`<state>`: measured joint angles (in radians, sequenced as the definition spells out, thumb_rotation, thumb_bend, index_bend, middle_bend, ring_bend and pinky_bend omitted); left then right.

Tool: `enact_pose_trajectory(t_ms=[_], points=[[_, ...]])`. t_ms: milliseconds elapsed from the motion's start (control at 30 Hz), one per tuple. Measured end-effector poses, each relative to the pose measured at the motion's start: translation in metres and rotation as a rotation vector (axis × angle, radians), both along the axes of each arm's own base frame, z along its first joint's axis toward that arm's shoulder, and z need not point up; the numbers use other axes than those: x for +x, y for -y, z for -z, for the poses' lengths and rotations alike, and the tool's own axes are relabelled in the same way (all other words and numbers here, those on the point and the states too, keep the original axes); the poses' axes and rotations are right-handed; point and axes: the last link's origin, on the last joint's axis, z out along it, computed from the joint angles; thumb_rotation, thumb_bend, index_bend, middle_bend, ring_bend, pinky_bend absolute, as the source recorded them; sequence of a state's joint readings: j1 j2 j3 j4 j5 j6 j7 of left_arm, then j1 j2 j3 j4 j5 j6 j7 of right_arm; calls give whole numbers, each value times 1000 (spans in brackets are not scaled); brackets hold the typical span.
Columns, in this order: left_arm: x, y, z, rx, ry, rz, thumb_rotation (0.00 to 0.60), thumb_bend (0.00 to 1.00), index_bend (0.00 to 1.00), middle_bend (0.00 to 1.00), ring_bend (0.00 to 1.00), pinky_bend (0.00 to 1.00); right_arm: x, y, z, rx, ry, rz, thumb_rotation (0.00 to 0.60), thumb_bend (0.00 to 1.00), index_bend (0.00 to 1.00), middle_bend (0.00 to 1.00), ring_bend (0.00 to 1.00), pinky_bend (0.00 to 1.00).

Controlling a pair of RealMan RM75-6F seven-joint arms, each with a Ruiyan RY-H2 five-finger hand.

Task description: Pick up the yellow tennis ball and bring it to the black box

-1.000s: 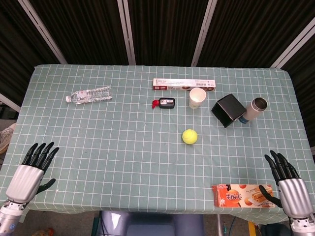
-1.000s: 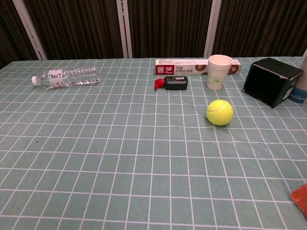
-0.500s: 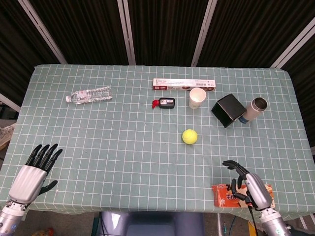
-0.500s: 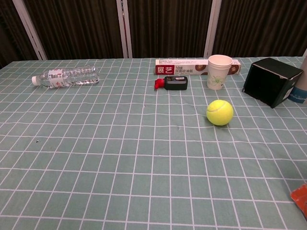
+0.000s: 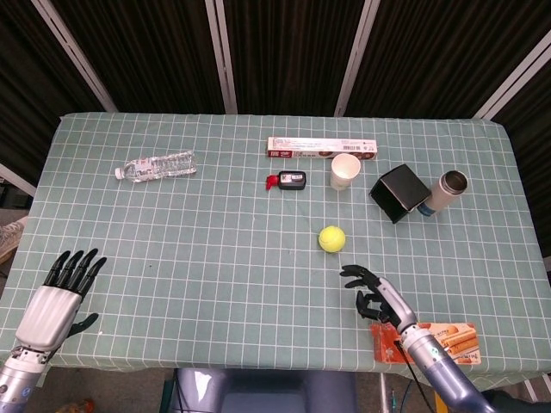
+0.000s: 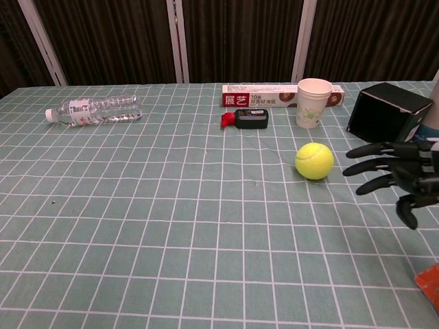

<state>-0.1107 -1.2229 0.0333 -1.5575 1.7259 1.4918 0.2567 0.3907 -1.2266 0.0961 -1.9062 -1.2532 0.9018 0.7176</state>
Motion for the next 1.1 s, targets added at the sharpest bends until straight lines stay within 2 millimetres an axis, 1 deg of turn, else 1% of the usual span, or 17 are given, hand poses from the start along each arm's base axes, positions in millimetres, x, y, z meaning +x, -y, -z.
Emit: enact_pose_trajectory(t_ms=[67,233,300,400,700,900,1100], points=[[0,-3,0,3,-5,-3,600,103,0,0,0,0,4,9,8,20,26,32,600,787,122,209,244,624],[-2,-7,2,2,-11,-23,600,103,0,0,0,0,17,33,34,72,90,87,600,789,37,138,189,583],[-3,-8,2,2,-13,-29,600,103,0,0,0,0,21,42,43,88,114,105,600,790,24,128,181,580],[-3,-10,3,4,-14,-34,600,103,0,0,0,0,27,50,50,100,137,117,600,792,18,124,176,570],[-7,-15,3,9,-19,-58,600,103,0,0,0,0,35,67,67,124,187,155,600,805,18,124,169,537],[-9,-18,4,9,-24,-76,600,103,0,0,0,0,36,78,70,131,206,164,600,809,18,124,165,495],[-10,-22,7,6,-34,-95,600,103,0,0,0,0,35,90,71,135,220,173,600,813,18,124,164,477]])
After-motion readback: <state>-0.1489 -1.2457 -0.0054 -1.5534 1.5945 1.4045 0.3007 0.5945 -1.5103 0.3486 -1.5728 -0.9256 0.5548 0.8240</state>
